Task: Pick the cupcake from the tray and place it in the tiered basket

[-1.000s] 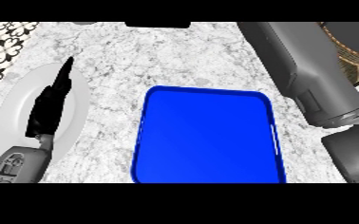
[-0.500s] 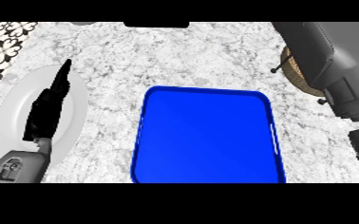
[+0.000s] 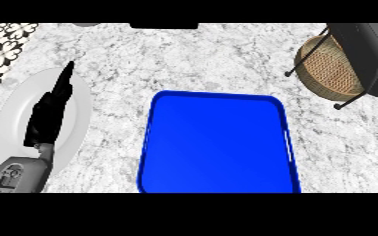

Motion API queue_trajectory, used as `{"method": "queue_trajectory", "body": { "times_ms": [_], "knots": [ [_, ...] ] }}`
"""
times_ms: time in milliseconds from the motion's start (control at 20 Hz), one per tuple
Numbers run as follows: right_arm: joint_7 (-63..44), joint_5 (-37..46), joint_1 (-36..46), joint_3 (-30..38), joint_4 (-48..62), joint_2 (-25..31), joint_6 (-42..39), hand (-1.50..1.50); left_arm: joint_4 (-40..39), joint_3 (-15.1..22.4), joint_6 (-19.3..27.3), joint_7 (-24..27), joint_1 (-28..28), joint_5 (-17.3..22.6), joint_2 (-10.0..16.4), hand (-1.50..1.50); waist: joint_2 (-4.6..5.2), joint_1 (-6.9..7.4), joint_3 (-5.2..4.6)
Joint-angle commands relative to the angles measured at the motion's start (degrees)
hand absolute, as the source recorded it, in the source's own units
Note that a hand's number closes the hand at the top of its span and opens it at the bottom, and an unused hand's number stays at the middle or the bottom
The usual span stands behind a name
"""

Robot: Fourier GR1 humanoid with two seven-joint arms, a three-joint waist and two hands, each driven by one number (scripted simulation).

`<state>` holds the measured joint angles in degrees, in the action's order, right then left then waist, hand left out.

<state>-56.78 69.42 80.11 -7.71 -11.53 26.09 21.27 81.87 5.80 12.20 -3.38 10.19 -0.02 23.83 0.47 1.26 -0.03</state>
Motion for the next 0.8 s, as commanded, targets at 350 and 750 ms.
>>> {"method": "queue_trajectory", "body": {
  "times_ms": [350, 750],
  "knots": [
    [11.73, -4.01, -6.44, 3.89, -1.52, 6.3, -4.06, 1.5, 0.49, -1.0, -1.19, 3.21, -4.2, -0.93, -1.19, 0.0, -0.17, -0.26, 0.03],
    [19.35, -11.48, -12.66, 10.6, -4.65, 8.13, -3.54, 1.5, 3.54, -2.53, -1.93, -3.58, -0.25, -1.28, -0.38, 0.0, -0.27, -0.51, 0.09]
  ]
}}
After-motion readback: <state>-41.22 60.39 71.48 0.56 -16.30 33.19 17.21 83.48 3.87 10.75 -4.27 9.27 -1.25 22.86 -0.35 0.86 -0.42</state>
